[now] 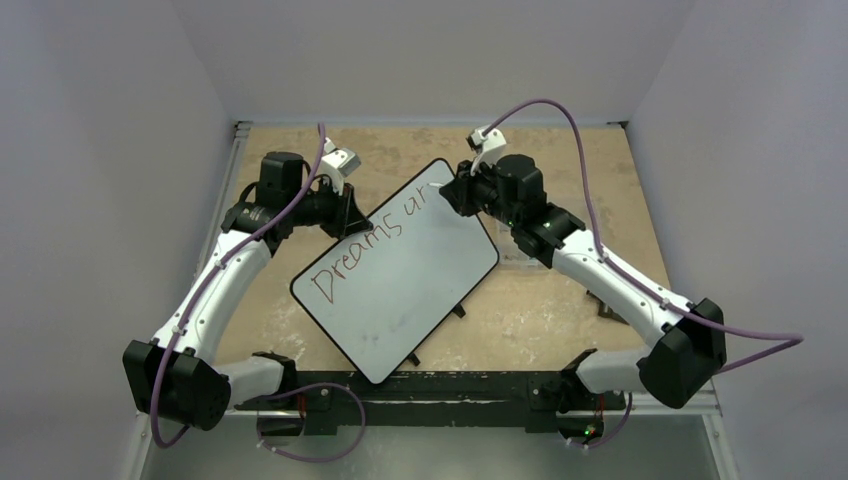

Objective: Write a sentence on the whiteboard

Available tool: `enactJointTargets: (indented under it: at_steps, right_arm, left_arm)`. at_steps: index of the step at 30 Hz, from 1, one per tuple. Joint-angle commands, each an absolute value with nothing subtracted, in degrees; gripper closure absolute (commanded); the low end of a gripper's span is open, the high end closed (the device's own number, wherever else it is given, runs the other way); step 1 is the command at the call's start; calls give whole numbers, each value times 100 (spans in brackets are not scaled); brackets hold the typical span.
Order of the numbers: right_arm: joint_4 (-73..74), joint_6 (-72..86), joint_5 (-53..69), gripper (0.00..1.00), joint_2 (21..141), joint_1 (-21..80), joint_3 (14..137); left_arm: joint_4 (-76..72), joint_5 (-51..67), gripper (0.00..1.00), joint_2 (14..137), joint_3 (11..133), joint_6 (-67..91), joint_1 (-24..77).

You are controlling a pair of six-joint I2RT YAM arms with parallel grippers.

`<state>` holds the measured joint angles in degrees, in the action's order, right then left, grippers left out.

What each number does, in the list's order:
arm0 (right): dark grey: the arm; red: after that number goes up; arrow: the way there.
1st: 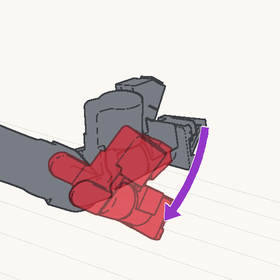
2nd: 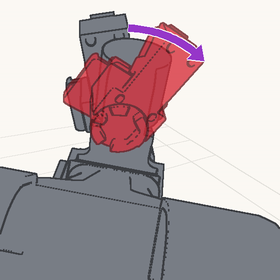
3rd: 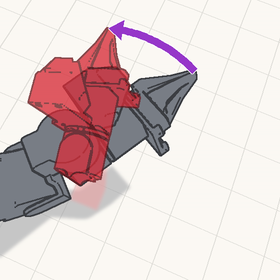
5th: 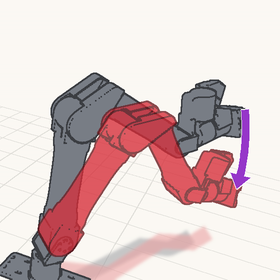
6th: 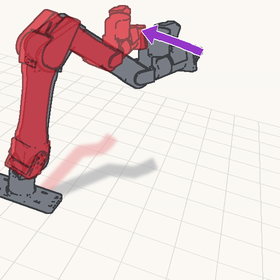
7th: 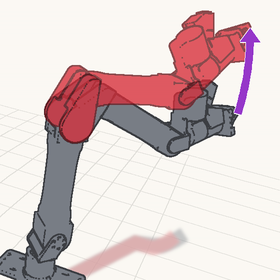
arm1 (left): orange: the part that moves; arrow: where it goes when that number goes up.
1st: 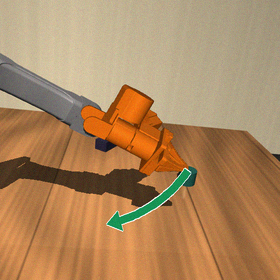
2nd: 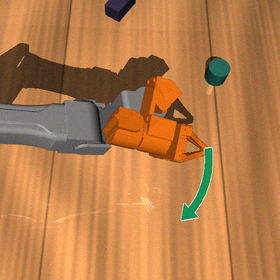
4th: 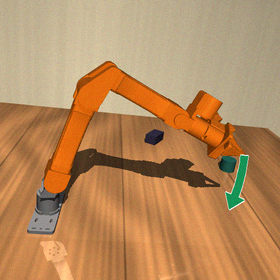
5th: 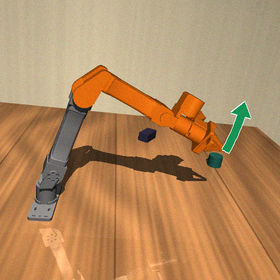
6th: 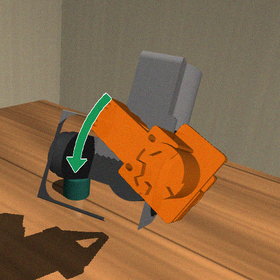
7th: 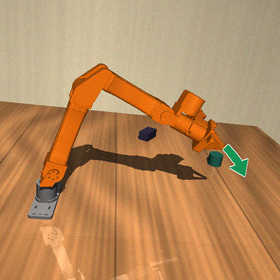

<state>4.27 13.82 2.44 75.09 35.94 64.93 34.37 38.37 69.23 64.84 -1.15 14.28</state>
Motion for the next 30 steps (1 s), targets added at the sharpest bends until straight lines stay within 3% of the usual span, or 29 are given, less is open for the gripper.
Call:
enactJointTargets:
  at_steps: [1, 30]
  right_arm:
    - [195, 1330, 278, 100, 7612, 3572, 6521]
    - [237, 1369, 72, 100, 7802, 3501, 6366]
  left_arm:
    - [3401, 4069, 100, 6820, 6601, -404, 1564]
    - [3401, 4068, 100, 6854, 6603, -404, 1564]
